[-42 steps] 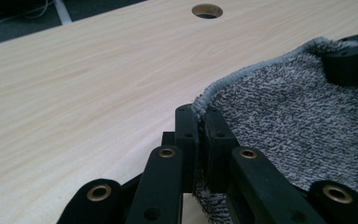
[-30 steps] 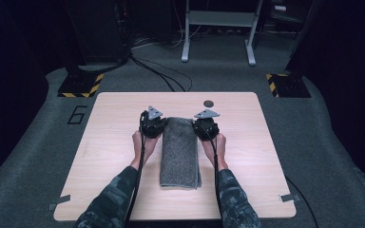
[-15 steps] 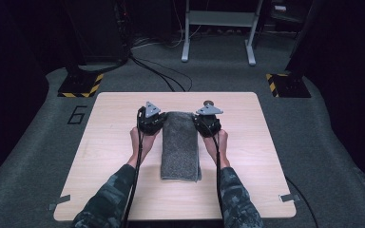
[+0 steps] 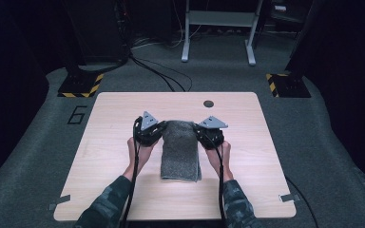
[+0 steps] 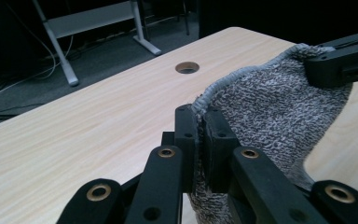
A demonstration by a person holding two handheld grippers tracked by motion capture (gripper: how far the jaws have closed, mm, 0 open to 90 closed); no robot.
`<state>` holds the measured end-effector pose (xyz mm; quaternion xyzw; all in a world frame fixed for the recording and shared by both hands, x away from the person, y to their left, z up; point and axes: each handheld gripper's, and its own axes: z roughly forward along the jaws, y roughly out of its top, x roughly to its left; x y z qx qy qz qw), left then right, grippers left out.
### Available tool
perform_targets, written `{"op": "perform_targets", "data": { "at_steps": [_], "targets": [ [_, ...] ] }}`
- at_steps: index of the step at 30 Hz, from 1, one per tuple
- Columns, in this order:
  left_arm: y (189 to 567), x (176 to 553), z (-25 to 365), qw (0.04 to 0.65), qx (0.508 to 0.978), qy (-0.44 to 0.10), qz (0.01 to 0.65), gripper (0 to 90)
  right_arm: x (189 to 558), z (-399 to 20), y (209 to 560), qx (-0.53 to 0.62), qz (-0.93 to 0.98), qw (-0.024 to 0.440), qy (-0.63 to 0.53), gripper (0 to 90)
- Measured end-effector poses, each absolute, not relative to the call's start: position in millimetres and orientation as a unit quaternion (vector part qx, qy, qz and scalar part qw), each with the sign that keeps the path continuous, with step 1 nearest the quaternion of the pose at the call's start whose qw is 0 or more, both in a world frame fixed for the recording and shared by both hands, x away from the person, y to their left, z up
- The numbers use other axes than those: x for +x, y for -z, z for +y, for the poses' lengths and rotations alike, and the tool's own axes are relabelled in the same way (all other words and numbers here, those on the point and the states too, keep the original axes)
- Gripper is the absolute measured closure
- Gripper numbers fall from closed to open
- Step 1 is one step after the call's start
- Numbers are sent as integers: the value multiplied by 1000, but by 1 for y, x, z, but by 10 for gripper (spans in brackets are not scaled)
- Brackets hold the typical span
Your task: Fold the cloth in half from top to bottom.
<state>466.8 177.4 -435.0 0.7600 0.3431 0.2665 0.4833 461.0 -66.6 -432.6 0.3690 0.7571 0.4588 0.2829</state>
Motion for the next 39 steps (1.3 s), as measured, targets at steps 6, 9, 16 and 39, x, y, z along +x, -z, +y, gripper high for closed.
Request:
{"op": "perform_targets", "data": {
  "at_steps": [6, 9, 16, 39],
  "targets": [
    [444, 453, 179, 479, 768, -259, 337, 853, 445, -67, 440, 357, 763, 285, -457, 865],
    [452, 447, 180, 475, 771, -256, 337, 853, 439, -66, 446, 350, 771, 286, -450, 864],
    [466, 439, 185, 468, 778, -242, 342, 850, 428, -63, 458, 340, 782, 279, -442, 862],
    [504, 396, 176, 443, 807, -181, 346, 779, 390, -79, 502, 353, 805, 235, -414, 810]
  ]
}}
